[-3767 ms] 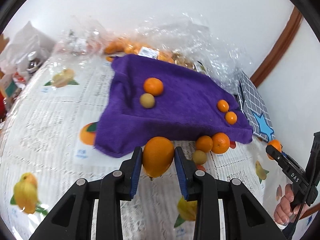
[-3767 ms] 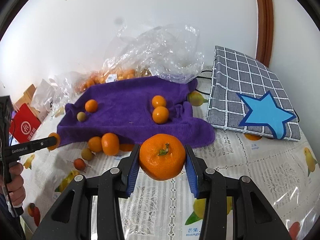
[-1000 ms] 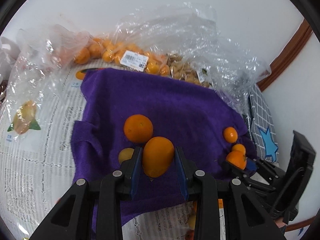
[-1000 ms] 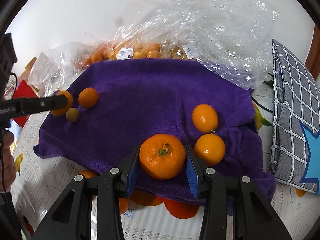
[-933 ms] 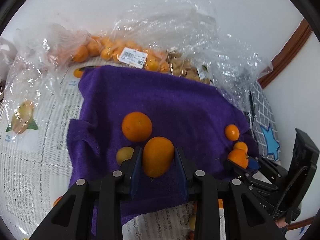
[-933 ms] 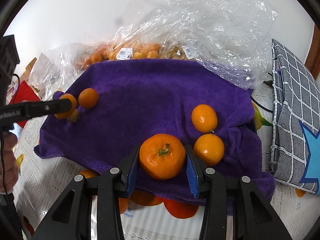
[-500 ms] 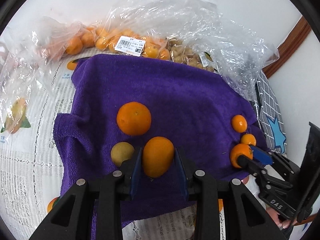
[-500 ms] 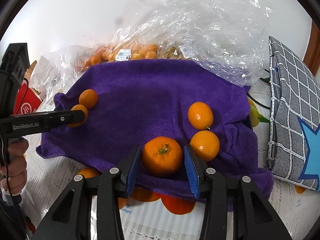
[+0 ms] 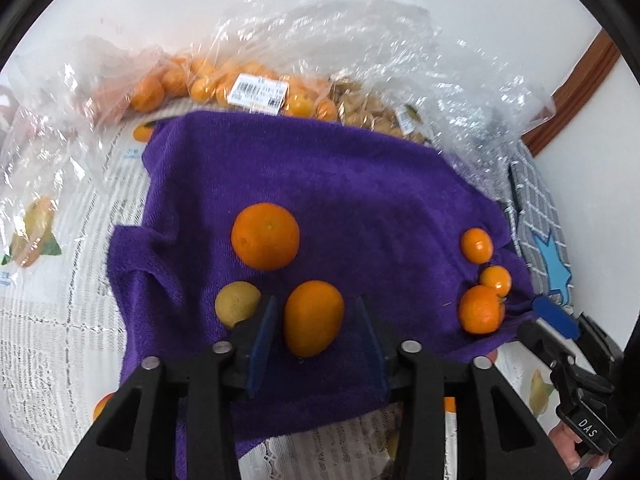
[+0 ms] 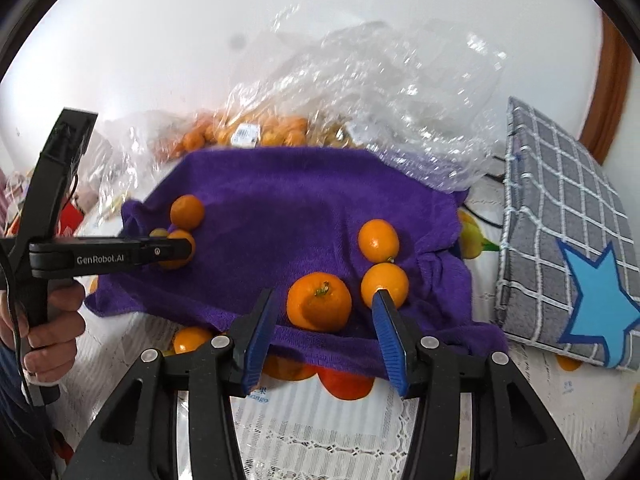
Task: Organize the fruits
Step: 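Open both tools to set the oranges on the towel, then grasp a red cherry tomato with the left tool while the right tool grasps an orange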
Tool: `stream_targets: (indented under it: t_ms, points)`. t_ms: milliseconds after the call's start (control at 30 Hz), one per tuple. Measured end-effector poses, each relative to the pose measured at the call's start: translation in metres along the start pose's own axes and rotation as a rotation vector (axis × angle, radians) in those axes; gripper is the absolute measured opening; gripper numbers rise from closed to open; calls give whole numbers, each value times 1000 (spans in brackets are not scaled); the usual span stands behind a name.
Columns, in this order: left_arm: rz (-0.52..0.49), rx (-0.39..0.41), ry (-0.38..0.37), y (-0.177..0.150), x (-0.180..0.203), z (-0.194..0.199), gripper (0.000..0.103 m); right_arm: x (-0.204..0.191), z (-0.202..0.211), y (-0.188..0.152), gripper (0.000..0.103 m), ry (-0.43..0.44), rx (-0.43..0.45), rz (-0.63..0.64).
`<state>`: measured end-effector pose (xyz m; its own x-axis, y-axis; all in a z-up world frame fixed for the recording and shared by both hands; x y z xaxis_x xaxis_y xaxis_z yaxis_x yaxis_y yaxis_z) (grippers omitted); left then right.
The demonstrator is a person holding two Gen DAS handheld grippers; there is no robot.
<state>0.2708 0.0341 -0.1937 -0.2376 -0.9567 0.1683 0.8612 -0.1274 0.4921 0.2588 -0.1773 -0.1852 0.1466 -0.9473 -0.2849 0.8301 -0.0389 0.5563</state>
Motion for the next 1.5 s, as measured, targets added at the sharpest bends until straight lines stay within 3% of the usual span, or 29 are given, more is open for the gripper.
stream_targets:
  t_ms: [300,500,933,1000,1067,1500]
  points:
    - [35,79,6,-6,-16,42,45,-20,13,-19,49,52,-30,16]
    - [68,115,11,-19,-31,66,46,-29,0,-38,49,80,-83,23]
    - [84,114,28,-36,-46,74,46,-27,-39,-49,49,128,-177,-6]
    - [79,112,27,-37,-46,73,46,-29,-39,-48,33,146,-175,-7]
    - [70,109,25,-37,-43,71,46,-30,-37,-48,33,166,-180,-18]
    - [-16,66,-19,-60,0,62,45,26,10,-55,33,17,-68,-55]
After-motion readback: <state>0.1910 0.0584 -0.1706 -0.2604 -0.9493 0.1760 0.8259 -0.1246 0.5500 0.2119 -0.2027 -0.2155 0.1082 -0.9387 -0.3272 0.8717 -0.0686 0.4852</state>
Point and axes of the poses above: each gripper's, at about its wrist camera, not at the fingertips, and z roughly against the way its jaws point, x to its right, y to its top, the point moved 4 cm from there along -z, roughly the way its jaws point, and after that the axes turned 14 degrees about -z, right-handed, at the moved point
